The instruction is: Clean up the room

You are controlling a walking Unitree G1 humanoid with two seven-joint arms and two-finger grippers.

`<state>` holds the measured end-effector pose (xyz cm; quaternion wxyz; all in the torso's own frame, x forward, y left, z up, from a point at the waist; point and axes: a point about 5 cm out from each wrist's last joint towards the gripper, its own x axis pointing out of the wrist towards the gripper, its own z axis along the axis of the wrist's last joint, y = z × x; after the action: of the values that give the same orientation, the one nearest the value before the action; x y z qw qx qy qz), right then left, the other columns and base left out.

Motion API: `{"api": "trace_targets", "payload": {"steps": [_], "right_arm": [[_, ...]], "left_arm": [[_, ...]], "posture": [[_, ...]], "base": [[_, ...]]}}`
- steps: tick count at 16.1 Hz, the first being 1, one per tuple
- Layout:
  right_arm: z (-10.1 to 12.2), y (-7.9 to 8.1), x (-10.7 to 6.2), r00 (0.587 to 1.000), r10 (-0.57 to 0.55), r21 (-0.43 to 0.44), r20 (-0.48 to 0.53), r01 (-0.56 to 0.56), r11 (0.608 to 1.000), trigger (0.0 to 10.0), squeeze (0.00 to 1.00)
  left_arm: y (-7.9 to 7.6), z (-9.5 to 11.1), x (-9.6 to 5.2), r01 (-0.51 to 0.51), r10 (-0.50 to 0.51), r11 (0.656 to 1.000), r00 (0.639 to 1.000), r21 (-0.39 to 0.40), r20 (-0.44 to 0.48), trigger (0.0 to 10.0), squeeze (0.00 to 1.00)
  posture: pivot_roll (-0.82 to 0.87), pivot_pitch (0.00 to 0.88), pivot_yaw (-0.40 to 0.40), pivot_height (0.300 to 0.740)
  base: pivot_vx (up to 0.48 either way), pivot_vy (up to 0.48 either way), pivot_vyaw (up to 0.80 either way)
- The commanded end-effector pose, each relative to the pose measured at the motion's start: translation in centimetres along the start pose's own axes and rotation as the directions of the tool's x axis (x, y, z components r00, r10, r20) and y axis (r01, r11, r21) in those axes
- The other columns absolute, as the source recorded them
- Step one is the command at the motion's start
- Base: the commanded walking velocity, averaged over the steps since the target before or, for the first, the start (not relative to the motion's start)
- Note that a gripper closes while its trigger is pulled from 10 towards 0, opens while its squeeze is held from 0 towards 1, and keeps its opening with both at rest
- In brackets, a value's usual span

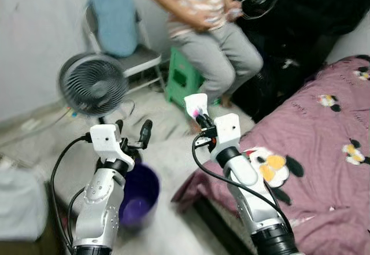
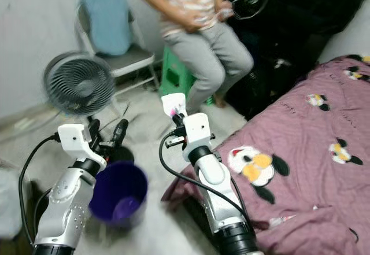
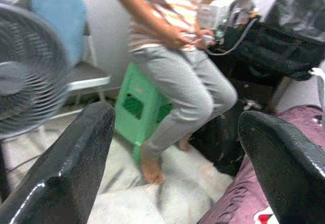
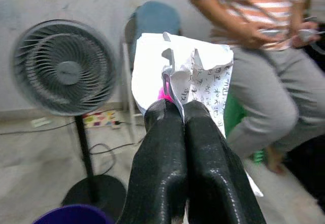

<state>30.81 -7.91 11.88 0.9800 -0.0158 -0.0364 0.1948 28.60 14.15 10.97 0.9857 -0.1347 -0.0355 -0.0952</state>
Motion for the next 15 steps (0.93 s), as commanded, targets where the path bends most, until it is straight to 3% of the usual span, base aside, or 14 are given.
{"api": "trace_targets", "payload": {"steps": [1, 4, 8, 11, 12, 15], "right_arm": [[0.0, -0.6, -0.2, 1.0, -0.018, -0.005, 0.002, 0.018, 1.0, 10.0, 0.0], [-0.1, -0.5, -0.2, 1.0, -0.02, 0.005, 0.001, 0.02, 1.0, 10.0, 0.0], [-0.2, -0.6, -0.2, 1.0, -0.024, 0.005, -0.001, 0.024, 1.0, 10.0, 0.0], [-0.1, -0.8, -0.2, 0.999, -0.036, 0.023, 0.003, 0.036, 0.999, 10.0, 0.0], [0.0, -1.1, -0.2, 0.999, -0.045, 0.017, 0.009, 0.045, 0.999, 10.0, 0.0], [0.3, -2.3, -0.9, 0.997, -0.072, -0.077, 0.034, 0.074, 0.994, 10.0, 0.0]], "left_arm": [[-0.6, 0.0, 0.1, 0.018, -0.018, 1.0, 1.0, -0.006, -0.001, 10.0, 0.0], [-0.5, 0.0, 0.2, 0.014, -0.014, 1.0, 1.0, -0.002, -0.005, 10.0, 0.0], [0.3, -0.4, 0.3, -0.069, 0.07, 0.997, 0.997, 0.024, -0.035, 10.0, 0.0], [0.5, 0.4, 0.1, -0.074, 0.073, 0.994, 0.997, 0.077, 0.022, 10.0, 0.0], [0.8, 0.9, -0.1, -0.086, 0.08, 0.988, 0.995, 0.128, 0.054, 10.0, 0.0], [2.4, 1.0, -1.0, -0.177, 0.17, 0.971, 0.984, 0.163, 0.059, 10.0, 0.0]], "posture": [[-0.03, 0.0, 0.002, 0.74], [-0.03, 0.0, 0.003, 0.74], [-0.03, 0.0, 0.005, 0.74], [-0.03, 0.0, 0.005, 0.74], [-0.03, 0.0, 0.004, 0.74], [-0.01, 0.0, -0.004, 0.74]], "base": [[0.371, 0.0, 0.0], [0.346, 0.0, 0.0], [0.0, 0.0, 0.0], [0.0, 0.0, 0.0], [0.0, 0.0, 0.0], [0.0, 0.0, 0.0]]}}
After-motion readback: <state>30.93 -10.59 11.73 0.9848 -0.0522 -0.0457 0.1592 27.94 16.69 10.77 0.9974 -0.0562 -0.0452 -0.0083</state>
